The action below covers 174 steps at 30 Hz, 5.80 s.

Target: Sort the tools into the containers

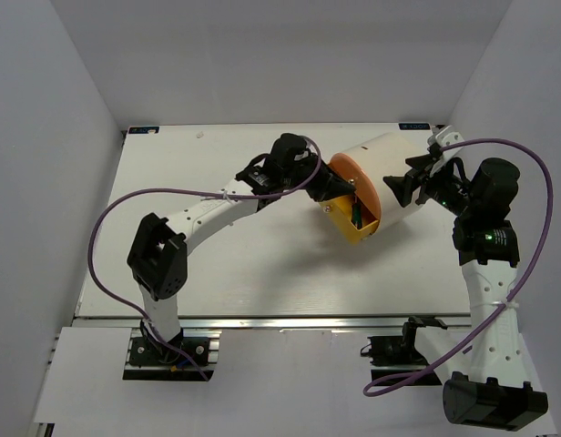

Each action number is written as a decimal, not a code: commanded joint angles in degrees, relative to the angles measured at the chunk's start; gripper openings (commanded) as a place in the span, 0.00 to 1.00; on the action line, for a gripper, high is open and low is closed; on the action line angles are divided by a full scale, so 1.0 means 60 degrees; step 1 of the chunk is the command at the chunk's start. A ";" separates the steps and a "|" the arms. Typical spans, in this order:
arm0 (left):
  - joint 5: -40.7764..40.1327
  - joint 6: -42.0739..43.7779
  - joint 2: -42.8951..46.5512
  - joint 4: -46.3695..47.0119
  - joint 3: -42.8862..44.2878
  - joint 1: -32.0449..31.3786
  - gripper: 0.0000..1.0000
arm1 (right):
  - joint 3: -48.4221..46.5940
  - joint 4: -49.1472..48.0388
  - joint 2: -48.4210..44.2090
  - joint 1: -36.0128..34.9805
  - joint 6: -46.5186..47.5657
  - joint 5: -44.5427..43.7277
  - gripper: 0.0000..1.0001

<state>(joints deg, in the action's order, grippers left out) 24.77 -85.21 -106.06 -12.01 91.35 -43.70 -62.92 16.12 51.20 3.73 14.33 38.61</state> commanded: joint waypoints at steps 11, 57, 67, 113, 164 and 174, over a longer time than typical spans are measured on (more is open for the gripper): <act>-0.1991 0.3670 0.3879 -0.0667 -0.3546 0.0897 0.42 | -0.1508 0.0166 0.1874 0.0329 -0.1286 -0.1907 0.48; -0.0218 0.4285 -0.2202 0.3641 -0.1043 0.0575 0.20 | -0.5833 0.4799 0.8327 0.2264 0.0102 0.2193 0.57; 0.0338 0.4328 -0.2830 0.4053 -0.1164 0.0589 0.49 | -0.5642 0.4784 0.8327 0.2265 0.0205 0.2046 0.60; 0.0207 0.4870 -0.1457 0.4097 -0.4061 0.0677 0.04 | -0.5554 0.4681 0.8517 0.2411 -0.0059 0.0772 0.60; -0.6970 0.4051 1.2138 -0.6110 -0.8340 0.2962 0.75 | -0.8920 0.2074 1.1399 -0.7930 0.0339 -0.2143 0.56; -0.7527 0.3407 1.3882 -0.7782 -0.8326 0.2948 0.76 | -1.1766 0.1432 1.5182 -0.8165 -0.0498 -0.2888 0.70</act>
<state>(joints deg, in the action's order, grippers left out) -17.87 -62.59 -24.16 -53.71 41.60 -26.30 -130.72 29.63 142.41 -44.93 13.47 23.70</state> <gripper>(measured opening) 0.757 0.697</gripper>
